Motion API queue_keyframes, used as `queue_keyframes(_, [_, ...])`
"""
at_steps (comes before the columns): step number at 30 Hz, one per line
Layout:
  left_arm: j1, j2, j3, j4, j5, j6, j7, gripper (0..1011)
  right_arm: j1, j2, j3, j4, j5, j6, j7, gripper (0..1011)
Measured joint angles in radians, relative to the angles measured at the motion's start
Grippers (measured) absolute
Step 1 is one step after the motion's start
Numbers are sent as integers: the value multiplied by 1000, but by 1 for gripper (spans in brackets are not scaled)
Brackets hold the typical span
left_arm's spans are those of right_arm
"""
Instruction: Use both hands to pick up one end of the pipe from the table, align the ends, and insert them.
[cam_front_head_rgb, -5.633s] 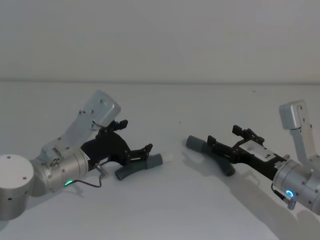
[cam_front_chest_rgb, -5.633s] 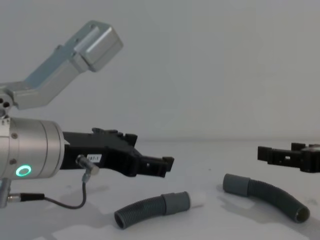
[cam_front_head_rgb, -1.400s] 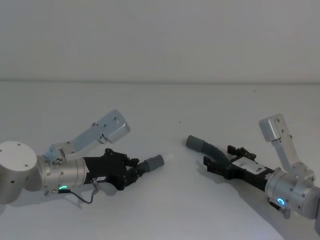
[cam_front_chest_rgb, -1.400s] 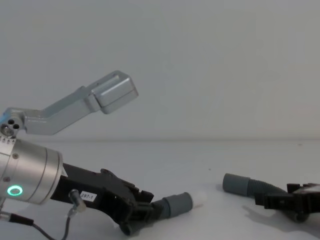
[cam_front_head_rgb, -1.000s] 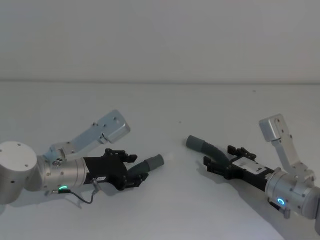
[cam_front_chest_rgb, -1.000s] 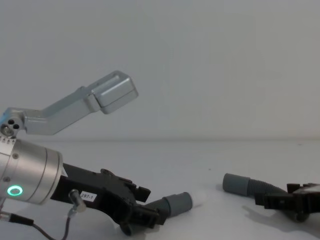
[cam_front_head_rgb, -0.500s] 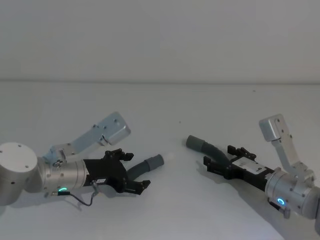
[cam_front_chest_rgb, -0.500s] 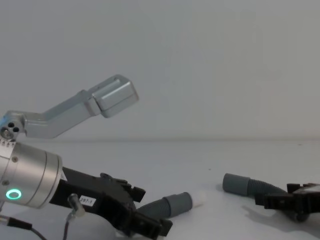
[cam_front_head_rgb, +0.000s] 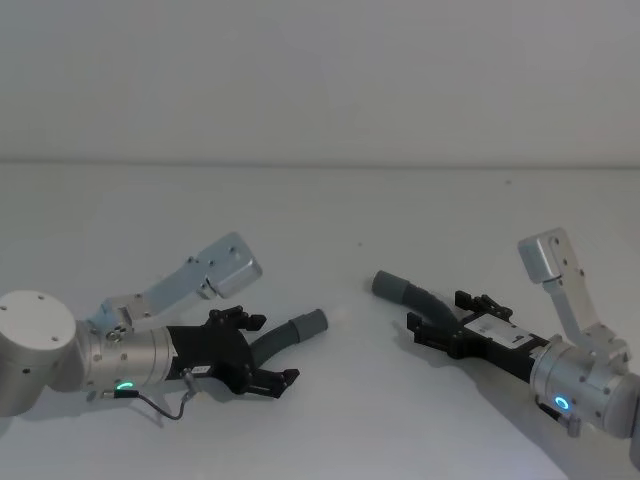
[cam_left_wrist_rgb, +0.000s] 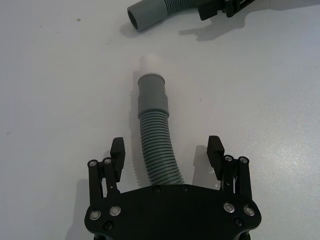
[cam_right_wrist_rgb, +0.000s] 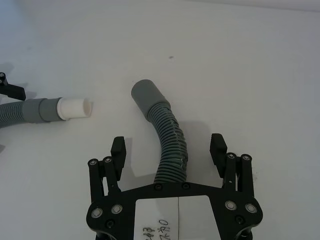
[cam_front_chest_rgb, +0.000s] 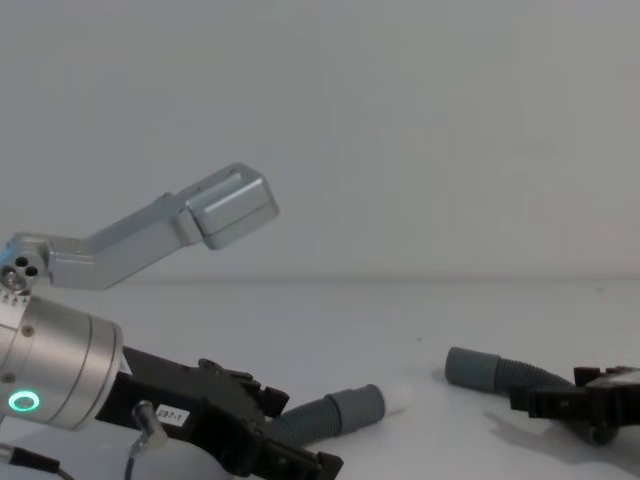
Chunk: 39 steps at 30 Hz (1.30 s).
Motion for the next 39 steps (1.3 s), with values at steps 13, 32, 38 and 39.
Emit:
queue_keyframes(13, [1, 2, 3, 0, -1, 2, 3, 1001, 0, 0, 0, 0, 0, 0, 0, 1000])
queue_keyframes(32, [2, 3, 4, 0, -1, 4, 3, 1001, -1, 3, -9, 1, -30, -40, 0, 1000])
queue_keyframes(38, [2, 3, 4, 0, -1, 4, 3, 1001, 3, 4, -16, 3, -54, -56, -1, 1000])
queue_keyframes(39, [2, 3, 4, 0, -1, 4, 3, 1001, 4, 4, -16, 3, -56, -56, -1, 1000])
